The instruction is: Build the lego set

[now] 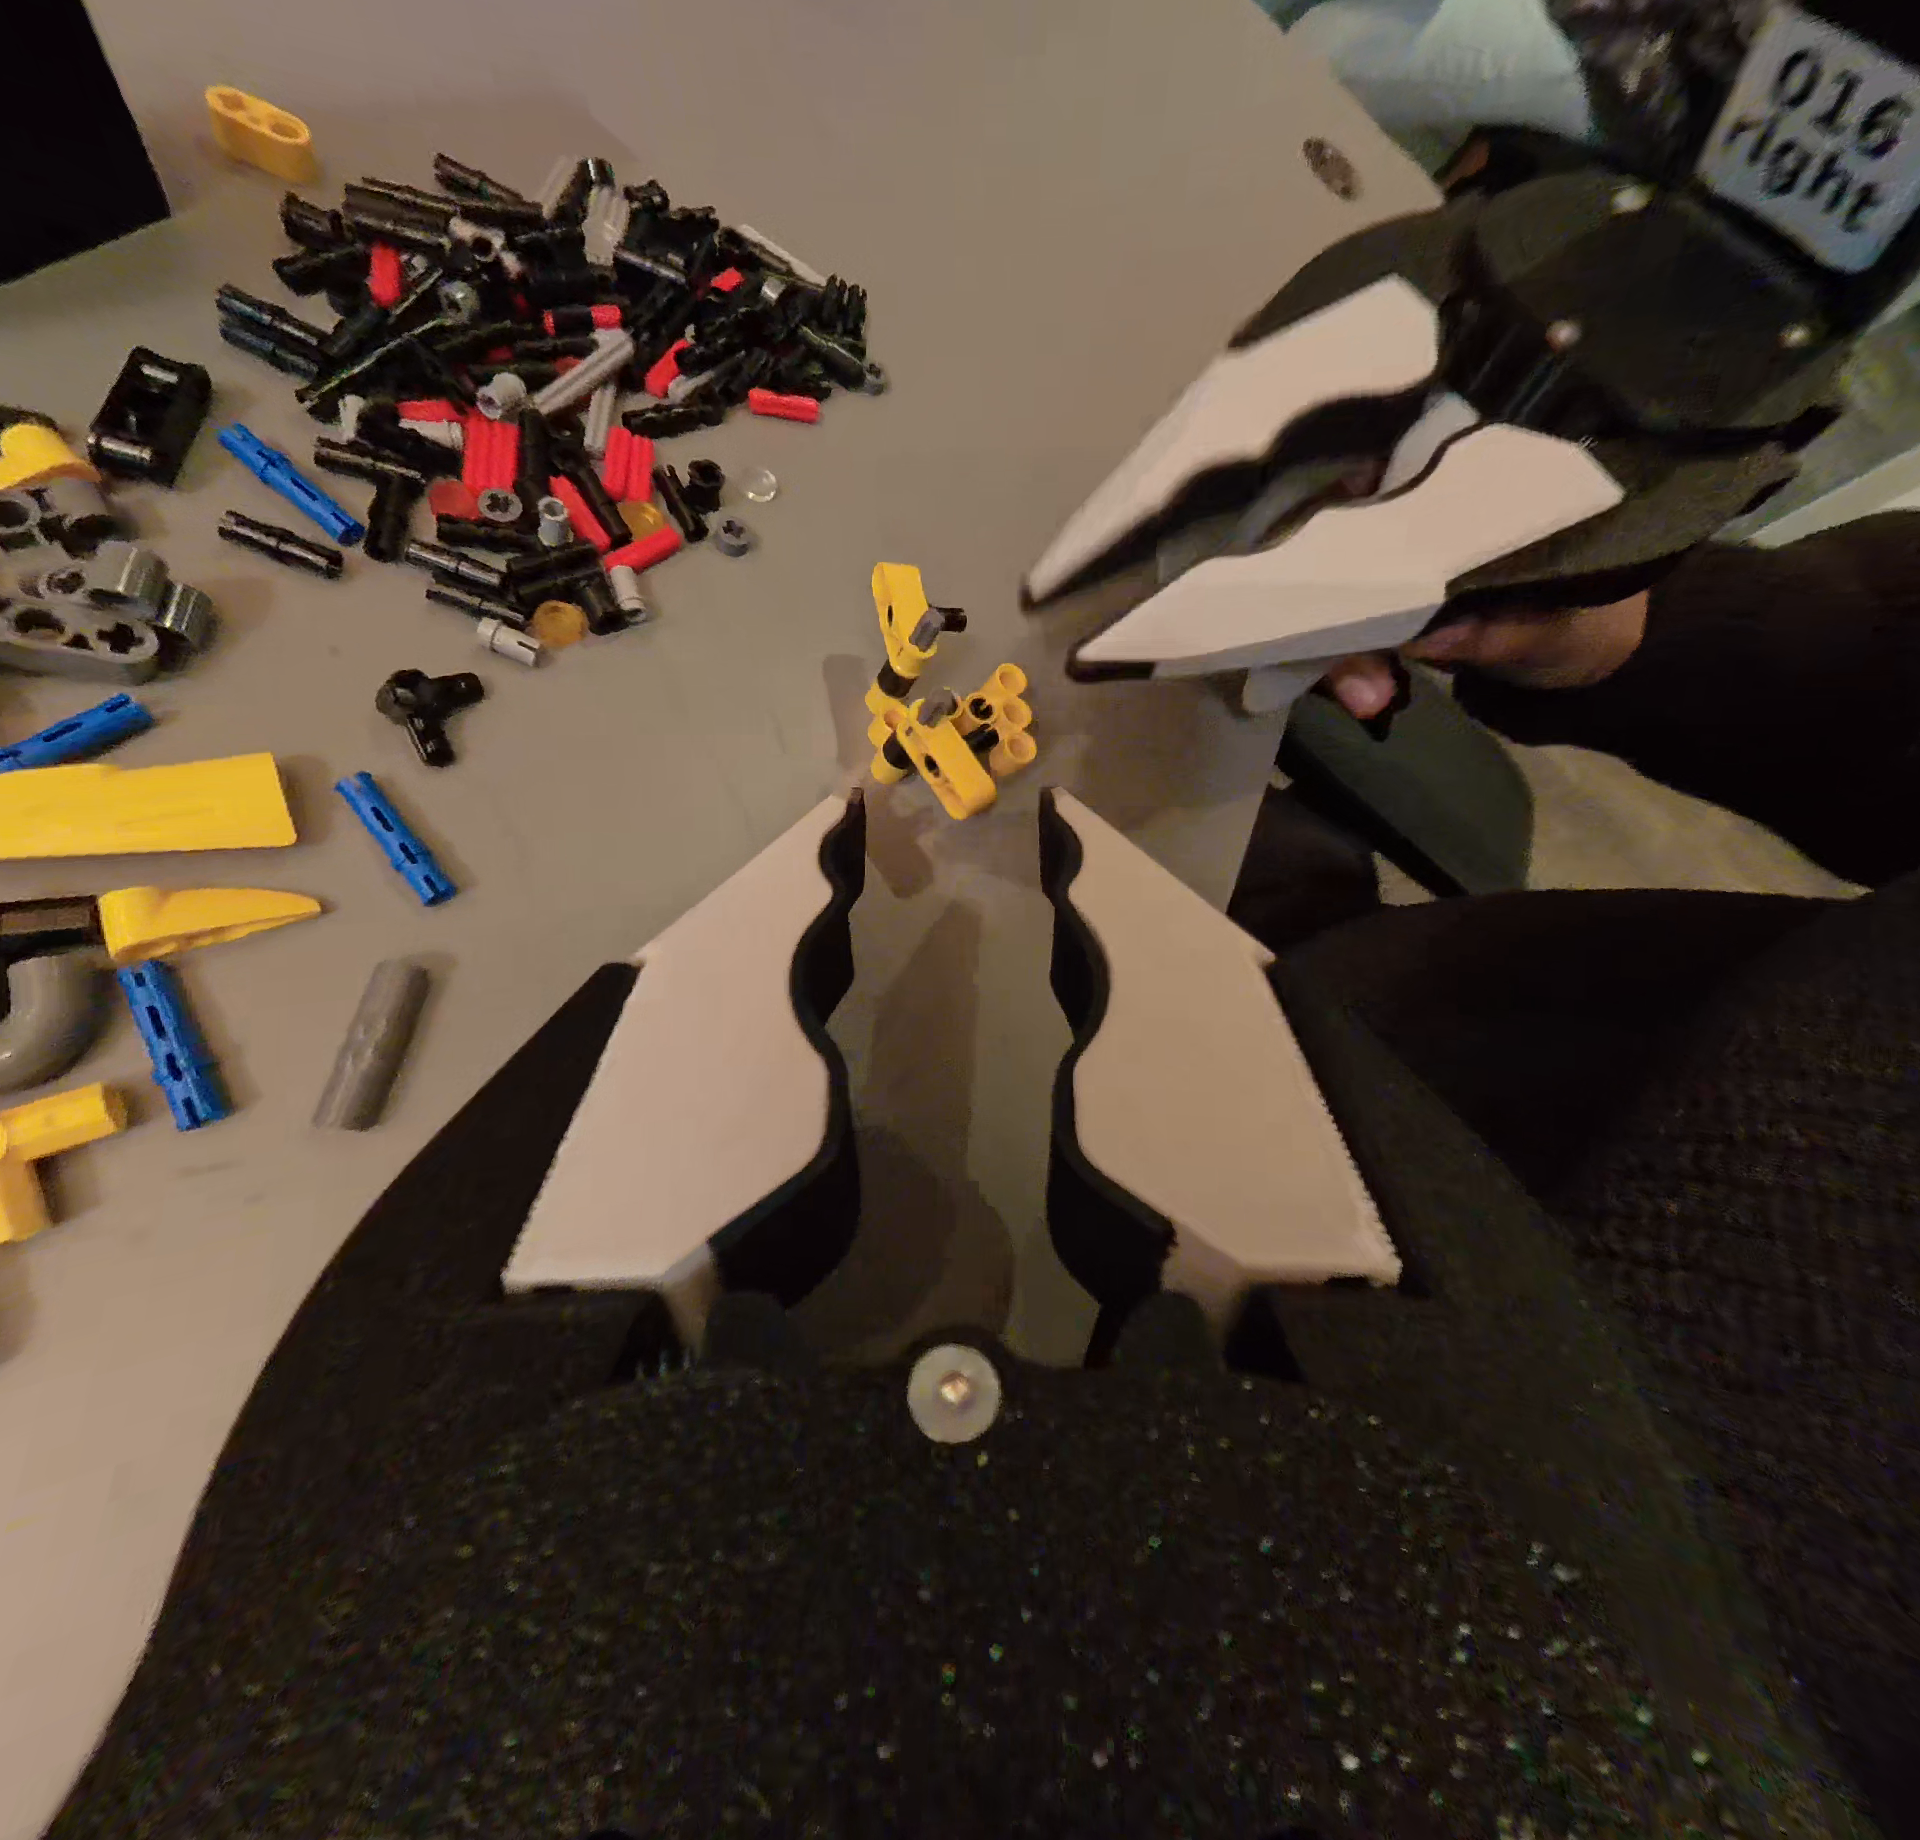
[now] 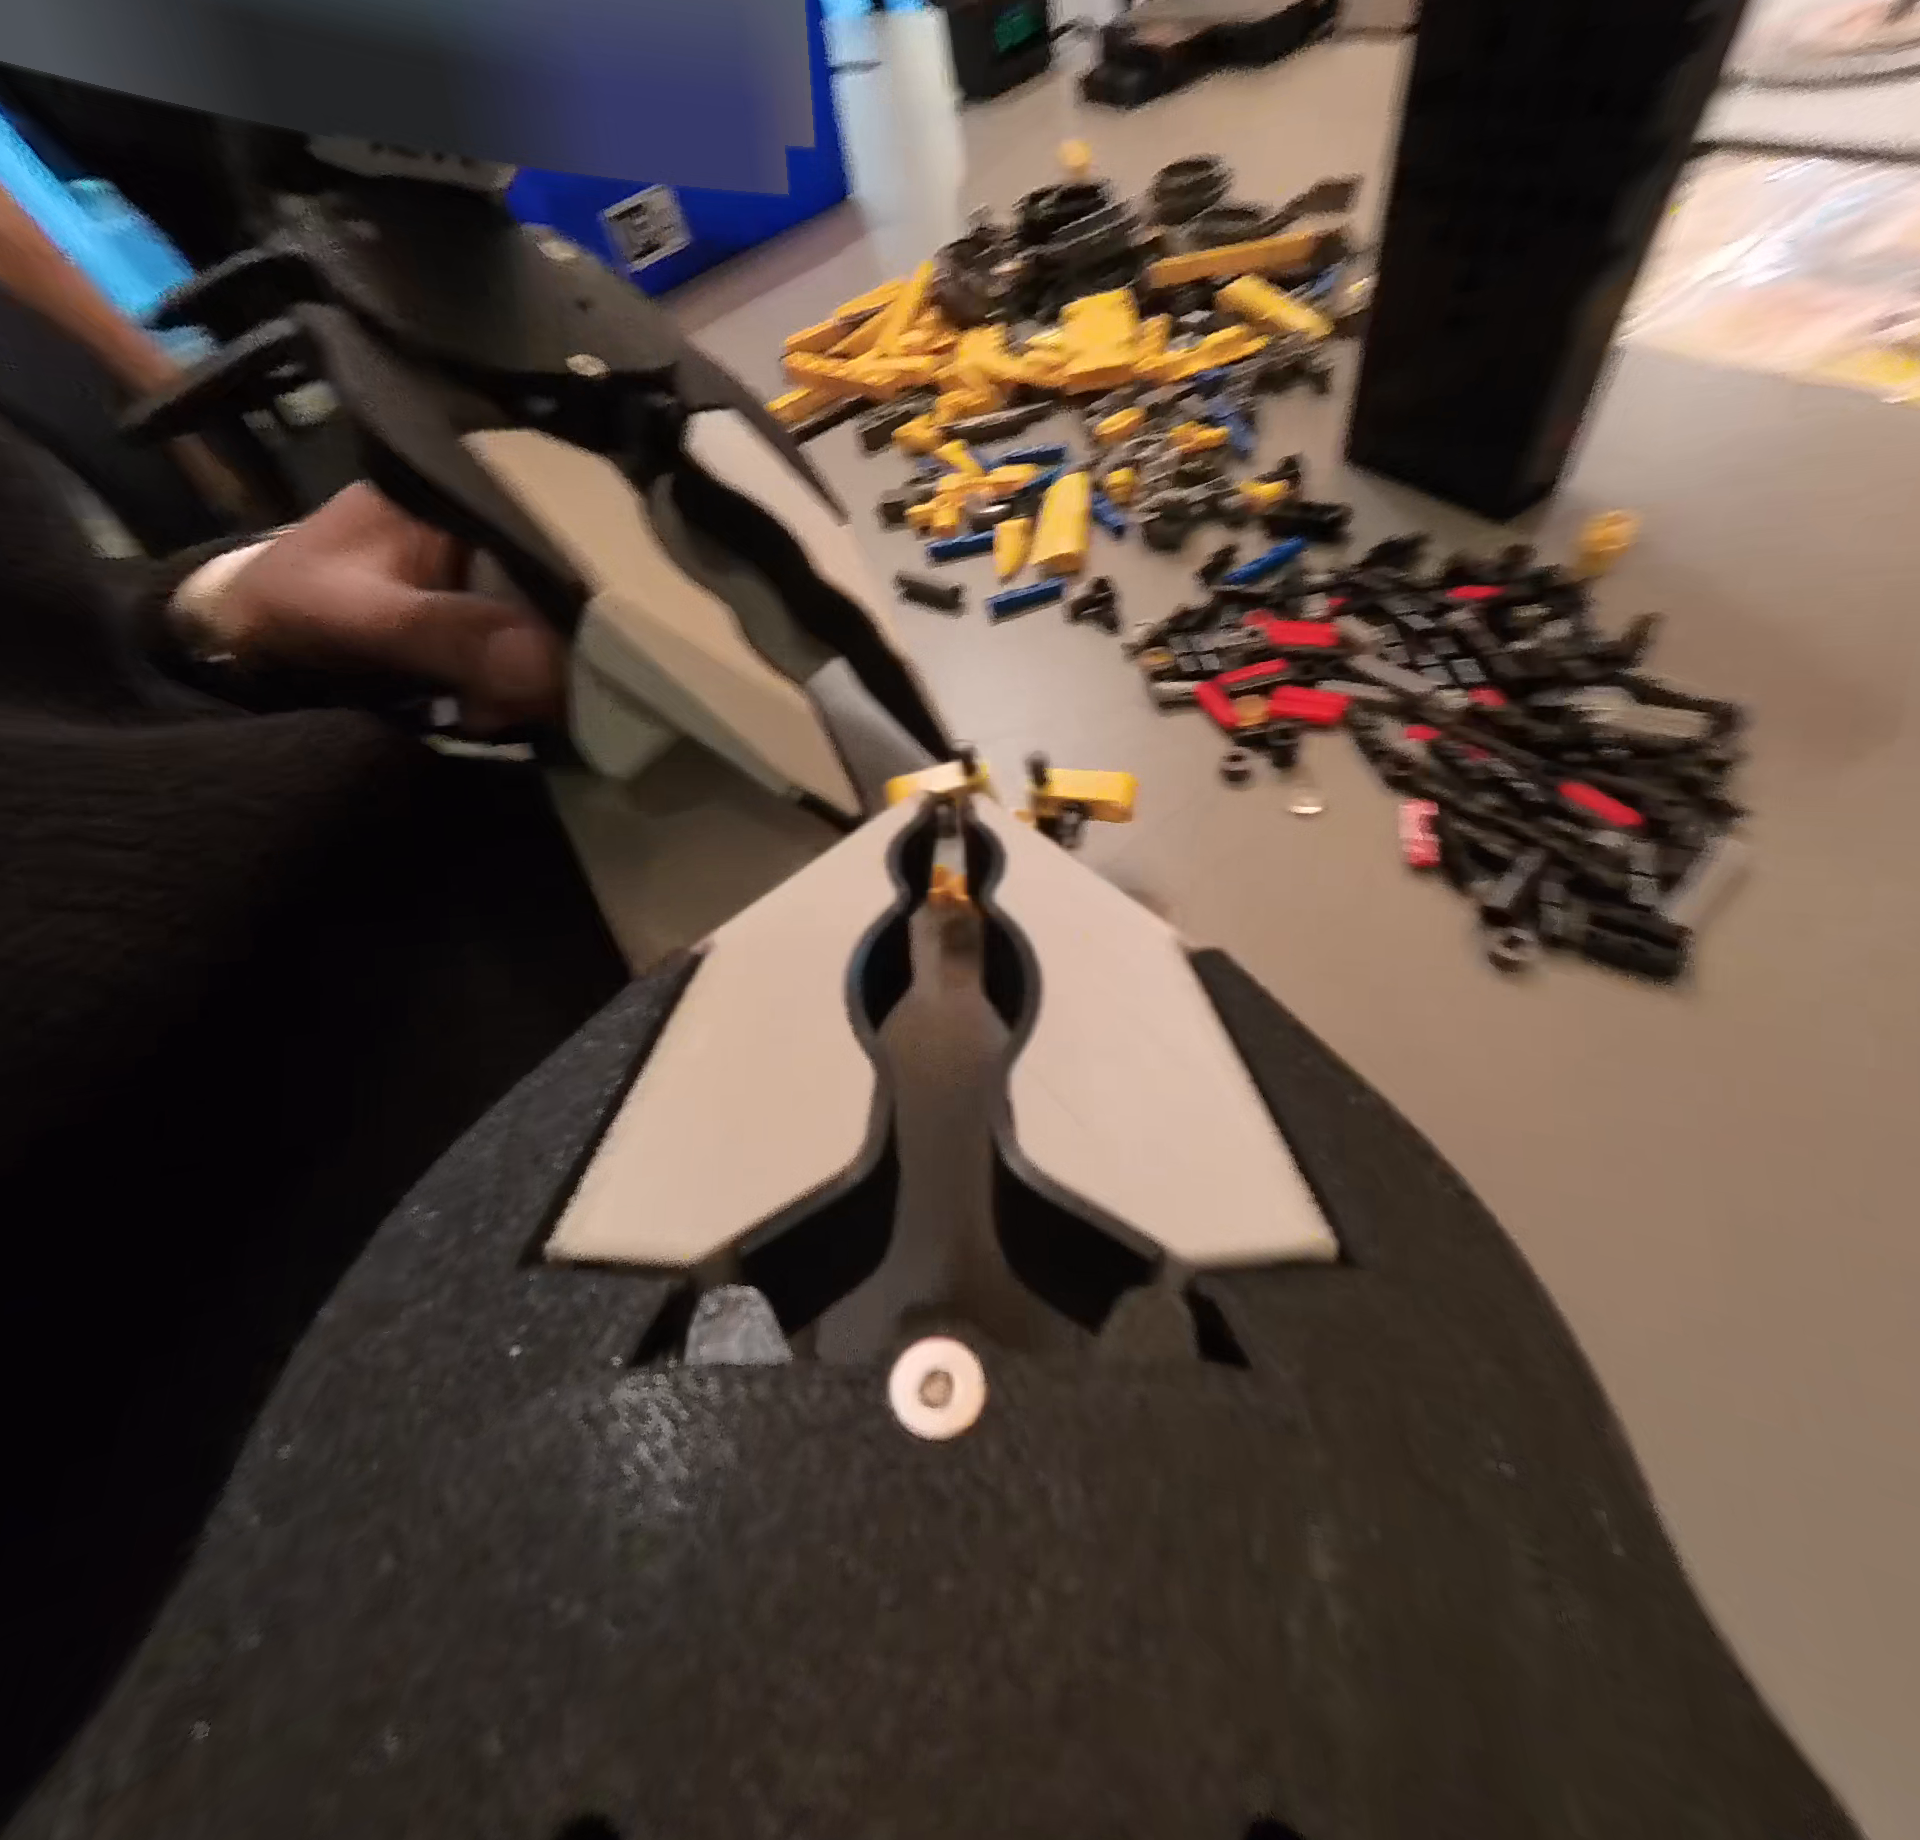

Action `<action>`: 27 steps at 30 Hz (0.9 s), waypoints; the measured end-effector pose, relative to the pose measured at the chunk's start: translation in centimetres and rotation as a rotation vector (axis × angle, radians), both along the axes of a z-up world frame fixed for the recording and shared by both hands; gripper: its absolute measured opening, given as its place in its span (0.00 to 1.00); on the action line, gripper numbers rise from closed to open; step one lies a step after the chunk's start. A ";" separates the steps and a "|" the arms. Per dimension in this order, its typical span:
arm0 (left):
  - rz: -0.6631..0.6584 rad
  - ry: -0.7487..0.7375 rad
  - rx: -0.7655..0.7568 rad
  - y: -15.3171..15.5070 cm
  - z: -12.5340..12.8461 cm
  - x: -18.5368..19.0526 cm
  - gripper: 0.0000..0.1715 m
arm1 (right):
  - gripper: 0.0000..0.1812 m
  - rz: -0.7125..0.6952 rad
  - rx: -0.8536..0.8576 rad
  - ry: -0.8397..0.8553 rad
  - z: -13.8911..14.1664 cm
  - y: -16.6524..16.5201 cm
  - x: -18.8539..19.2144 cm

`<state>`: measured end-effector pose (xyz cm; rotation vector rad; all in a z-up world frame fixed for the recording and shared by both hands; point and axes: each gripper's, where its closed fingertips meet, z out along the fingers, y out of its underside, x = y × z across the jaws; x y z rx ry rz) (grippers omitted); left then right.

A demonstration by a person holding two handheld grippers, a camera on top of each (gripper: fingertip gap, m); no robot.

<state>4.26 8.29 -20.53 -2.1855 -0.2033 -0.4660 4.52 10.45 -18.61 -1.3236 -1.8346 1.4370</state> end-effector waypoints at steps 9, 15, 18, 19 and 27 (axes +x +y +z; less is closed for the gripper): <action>0.055 0.015 -0.021 0.1 -0.3 -0.9 0.19 | 0.18 -0.041 0.247 -0.014 -1.6 0.1 0.1; 0.108 0.008 -0.025 0.0 -0.4 -1.7 0.18 | 0.17 -0.053 0.250 -0.029 -1.7 0.3 0.0; 0.101 -0.004 -0.016 0.0 -0.3 -1.6 0.18 | 0.15 -0.040 0.232 -0.032 -1.7 0.1 0.0; 0.101 -0.005 -0.018 0.0 -0.3 -1.6 0.18 | 0.14 -0.032 0.238 -0.017 -1.6 0.0 0.1; 0.170 -0.041 -0.004 -0.1 -0.1 -2.8 0.18 | 0.12 -0.072 0.209 -0.025 -1.4 0.6 -0.2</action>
